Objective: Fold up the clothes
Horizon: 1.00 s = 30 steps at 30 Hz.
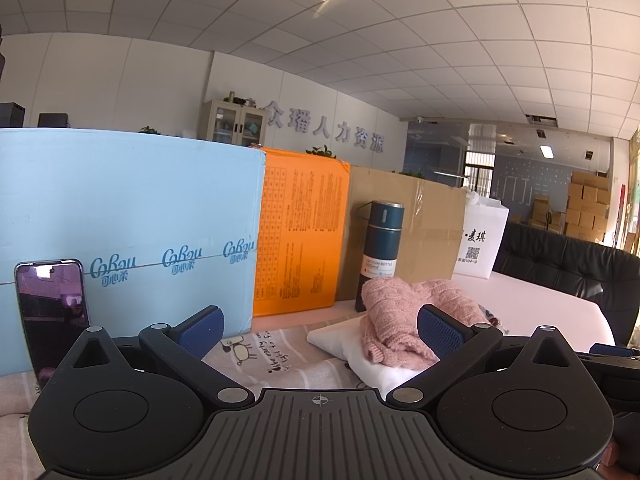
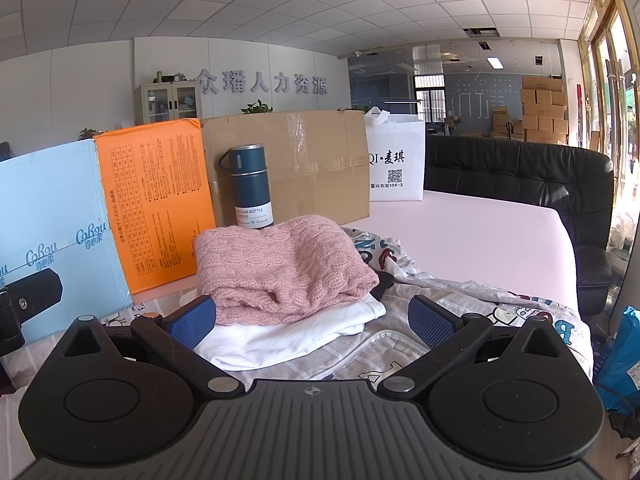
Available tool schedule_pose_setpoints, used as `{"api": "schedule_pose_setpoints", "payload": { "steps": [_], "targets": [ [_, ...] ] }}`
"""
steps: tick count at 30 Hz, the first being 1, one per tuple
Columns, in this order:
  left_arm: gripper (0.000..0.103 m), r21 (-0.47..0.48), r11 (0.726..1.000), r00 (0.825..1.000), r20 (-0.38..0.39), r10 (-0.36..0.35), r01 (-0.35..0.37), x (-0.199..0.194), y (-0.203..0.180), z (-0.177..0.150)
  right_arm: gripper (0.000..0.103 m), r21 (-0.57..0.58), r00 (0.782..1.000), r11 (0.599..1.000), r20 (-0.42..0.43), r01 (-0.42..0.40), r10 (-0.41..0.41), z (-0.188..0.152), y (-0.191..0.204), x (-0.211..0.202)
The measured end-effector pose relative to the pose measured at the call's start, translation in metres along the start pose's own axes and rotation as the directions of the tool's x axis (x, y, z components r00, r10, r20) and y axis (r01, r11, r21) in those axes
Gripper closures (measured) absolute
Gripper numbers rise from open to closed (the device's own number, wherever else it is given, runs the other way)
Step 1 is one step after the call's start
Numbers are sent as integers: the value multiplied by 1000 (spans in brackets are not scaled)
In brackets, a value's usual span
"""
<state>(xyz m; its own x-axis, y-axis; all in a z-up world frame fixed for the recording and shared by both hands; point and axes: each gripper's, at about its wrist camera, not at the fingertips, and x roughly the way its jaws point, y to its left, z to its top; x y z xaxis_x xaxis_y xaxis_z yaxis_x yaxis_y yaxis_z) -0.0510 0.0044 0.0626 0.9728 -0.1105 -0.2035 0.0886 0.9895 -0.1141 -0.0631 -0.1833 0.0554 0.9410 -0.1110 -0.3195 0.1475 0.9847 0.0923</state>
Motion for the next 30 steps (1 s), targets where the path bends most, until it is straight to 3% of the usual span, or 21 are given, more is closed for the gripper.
{"api": "schedule_pose_setpoints", "payload": {
  "steps": [30],
  "targets": [
    [0,-5,1000,1000,5,0,0,-1,0,1,0,0,1000,1000,1,3,-3,0,0,0]
  ]
}}
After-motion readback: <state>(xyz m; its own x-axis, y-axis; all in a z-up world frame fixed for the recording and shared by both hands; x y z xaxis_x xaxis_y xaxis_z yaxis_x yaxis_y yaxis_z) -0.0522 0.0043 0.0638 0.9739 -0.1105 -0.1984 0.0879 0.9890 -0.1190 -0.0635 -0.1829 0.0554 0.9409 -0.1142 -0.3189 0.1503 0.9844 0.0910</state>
